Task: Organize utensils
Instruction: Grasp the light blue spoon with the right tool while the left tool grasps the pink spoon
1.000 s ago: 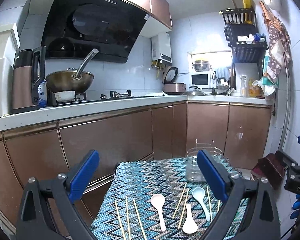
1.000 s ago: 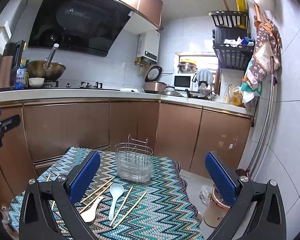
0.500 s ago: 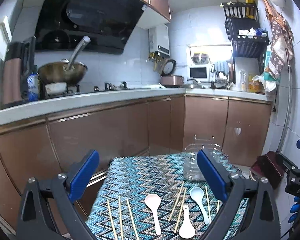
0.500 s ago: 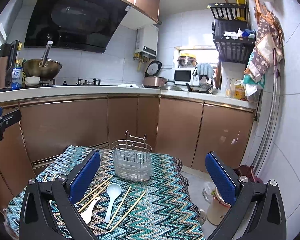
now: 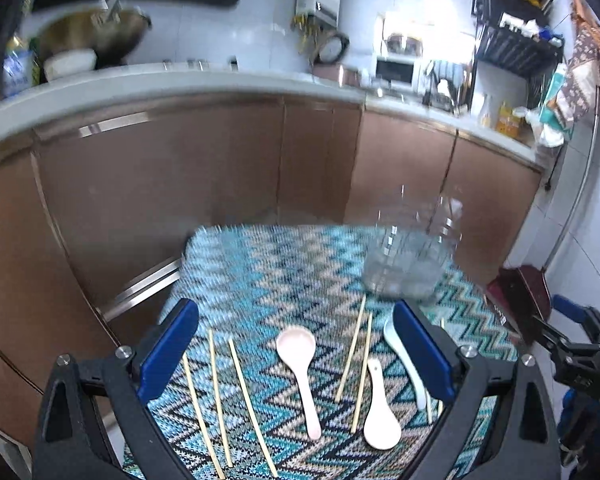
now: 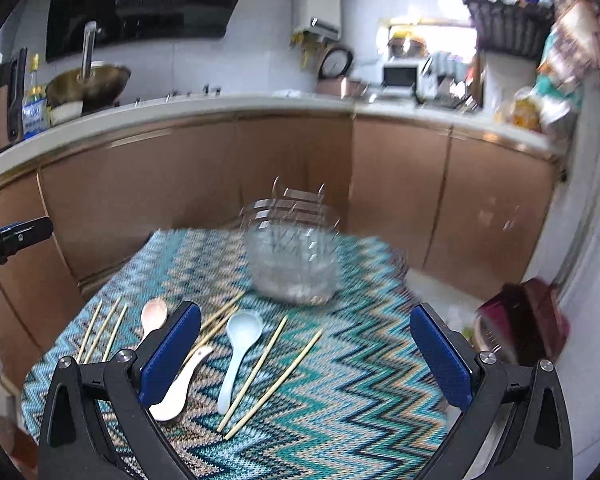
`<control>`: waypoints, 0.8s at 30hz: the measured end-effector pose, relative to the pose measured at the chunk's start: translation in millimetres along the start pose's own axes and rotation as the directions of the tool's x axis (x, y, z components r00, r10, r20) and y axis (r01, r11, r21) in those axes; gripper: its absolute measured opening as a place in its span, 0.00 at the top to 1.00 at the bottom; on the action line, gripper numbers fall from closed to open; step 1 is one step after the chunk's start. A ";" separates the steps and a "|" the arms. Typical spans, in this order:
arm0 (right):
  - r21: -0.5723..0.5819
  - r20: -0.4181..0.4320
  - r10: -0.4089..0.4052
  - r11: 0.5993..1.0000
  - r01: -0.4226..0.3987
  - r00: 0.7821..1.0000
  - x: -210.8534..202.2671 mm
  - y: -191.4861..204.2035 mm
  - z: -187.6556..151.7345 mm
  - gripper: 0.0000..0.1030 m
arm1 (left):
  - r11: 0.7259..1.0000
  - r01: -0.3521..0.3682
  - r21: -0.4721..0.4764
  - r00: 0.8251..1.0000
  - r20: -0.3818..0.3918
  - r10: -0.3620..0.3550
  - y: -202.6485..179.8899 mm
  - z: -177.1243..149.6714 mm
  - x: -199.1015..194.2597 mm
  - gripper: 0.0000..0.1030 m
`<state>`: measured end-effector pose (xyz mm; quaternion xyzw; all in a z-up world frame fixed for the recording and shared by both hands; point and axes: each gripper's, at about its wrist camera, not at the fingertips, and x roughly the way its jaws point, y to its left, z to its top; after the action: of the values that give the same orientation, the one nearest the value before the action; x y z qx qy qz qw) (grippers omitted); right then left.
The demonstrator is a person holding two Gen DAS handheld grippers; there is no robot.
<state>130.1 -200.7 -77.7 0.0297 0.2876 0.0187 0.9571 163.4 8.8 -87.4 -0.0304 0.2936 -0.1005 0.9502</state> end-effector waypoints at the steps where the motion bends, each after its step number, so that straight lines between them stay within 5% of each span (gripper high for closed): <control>1: 0.004 -0.023 0.025 1.000 -0.024 0.999 8.5 -1.0 -1.8 0.15 | 1.000 0.021 -0.003 0.999 -0.028 -0.021 2.8 -0.9 7.6 0.05; 3: 0.020 -0.074 0.095 0.995 -0.093 0.993 29.7 -3.8 -5.8 0.28 | 0.997 0.073 -0.012 0.993 -0.095 -0.074 10.2 -2.2 27.2 0.05; 7: 0.058 -0.194 0.265 0.964 -0.259 0.944 81.6 -4.5 -12.3 0.51 | 0.986 0.164 -0.010 0.966 -0.200 -0.163 17.0 -7.8 60.9 0.06; 13: 0.090 -0.308 0.401 0.915 -0.393 0.863 144.0 1.8 -18.0 0.66 | 0.974 0.225 -0.012 0.918 -0.332 -0.216 29.3 -18.4 111.7 0.10; 17: 0.096 -0.345 0.408 0.911 -0.401 0.845 179.3 0.7 -17.3 0.67 | 0.970 0.239 -0.033 0.889 -0.395 -0.232 41.3 -22.0 142.0 0.20; 24: 0.081 -0.394 0.412 0.906 -0.415 0.822 222.7 2.1 -20.1 0.68 | 0.965 0.260 0.009 0.857 -0.464 -0.227 40.7 -26.3 178.7 0.21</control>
<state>304.7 -185.9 -216.6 0.0828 0.4648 0.2324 0.8504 299.9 11.3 -212.5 -0.0087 0.4995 -0.2346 0.8339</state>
